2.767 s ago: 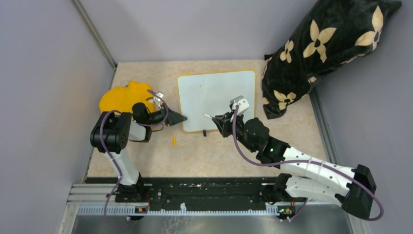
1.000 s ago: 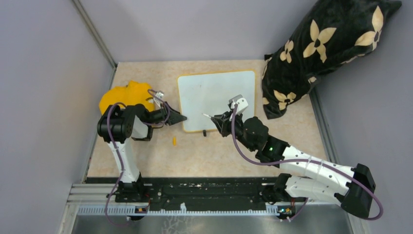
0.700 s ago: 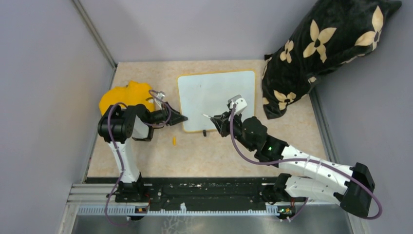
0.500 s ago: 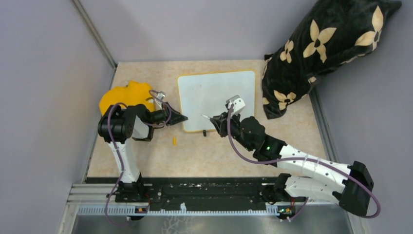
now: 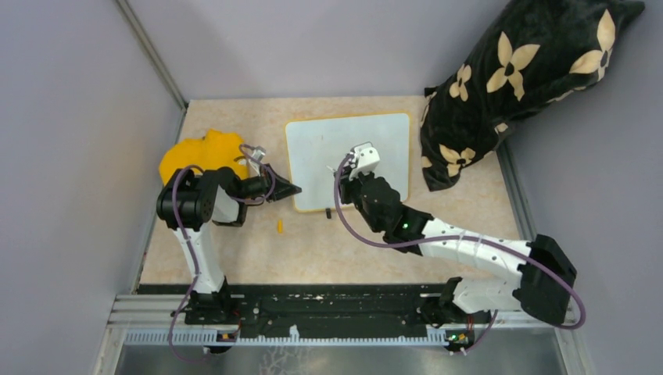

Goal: Write a sentence on the whiteboard

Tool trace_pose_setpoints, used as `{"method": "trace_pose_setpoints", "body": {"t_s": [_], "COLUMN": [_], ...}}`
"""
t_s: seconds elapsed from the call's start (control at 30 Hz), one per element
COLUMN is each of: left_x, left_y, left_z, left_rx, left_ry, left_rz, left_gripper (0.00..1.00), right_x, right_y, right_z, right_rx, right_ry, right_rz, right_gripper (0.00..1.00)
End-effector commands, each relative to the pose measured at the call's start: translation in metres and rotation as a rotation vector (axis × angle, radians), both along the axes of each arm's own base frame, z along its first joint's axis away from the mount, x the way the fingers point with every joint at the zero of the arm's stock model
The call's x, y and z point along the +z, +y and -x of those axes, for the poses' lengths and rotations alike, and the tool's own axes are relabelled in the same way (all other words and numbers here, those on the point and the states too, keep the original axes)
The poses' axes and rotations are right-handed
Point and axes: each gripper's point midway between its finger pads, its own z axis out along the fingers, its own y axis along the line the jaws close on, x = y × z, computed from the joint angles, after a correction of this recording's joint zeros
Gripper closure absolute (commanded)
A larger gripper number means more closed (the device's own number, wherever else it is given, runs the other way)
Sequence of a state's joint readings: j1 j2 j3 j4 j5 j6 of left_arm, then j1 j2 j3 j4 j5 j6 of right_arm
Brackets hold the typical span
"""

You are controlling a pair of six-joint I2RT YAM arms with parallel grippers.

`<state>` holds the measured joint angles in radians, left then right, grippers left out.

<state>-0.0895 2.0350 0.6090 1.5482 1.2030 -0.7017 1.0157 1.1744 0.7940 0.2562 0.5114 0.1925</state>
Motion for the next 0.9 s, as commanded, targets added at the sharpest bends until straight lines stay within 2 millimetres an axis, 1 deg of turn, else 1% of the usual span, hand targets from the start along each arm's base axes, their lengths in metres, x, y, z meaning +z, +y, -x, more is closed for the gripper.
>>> {"method": "trace_pose_setpoints", "body": {"t_s": [0.0, 0.2, 0.33, 0.6, 0.87], "left_x": [0.019, 0.019, 0.018, 0.017, 0.015], "left_y": [-0.002, -0.004, -0.004, -0.004, -0.005], "left_z": [0.003, 0.003, 0.003, 0.003, 0.003], "left_rx": [-0.005, -0.007, -0.011, -0.014, -0.017], "left_ry": [-0.146, -0.143, -0.137, -0.131, -0.126], "left_rz": [0.01, 0.01, 0.009, 0.008, 0.006], "left_gripper": [1.0, 1.0, 1.0, 1.0, 1.0], "right_x": [0.044, 0.046, 0.05, 0.051, 0.045], "right_y": [0.004, 0.018, 0.025, 0.034, 0.041], "right_z": [-0.023, -0.039, -0.043, -0.052, -0.061], "right_rx": [-0.118, -0.157, -0.15, -0.166, -0.191], "right_ry": [-0.118, -0.142, -0.161, -0.173, -0.161], "right_rz": [-0.064, -0.043, -0.057, -0.04, -0.01], "right_gripper": [1.0, 1.0, 1.0, 1.0, 1.0]}}
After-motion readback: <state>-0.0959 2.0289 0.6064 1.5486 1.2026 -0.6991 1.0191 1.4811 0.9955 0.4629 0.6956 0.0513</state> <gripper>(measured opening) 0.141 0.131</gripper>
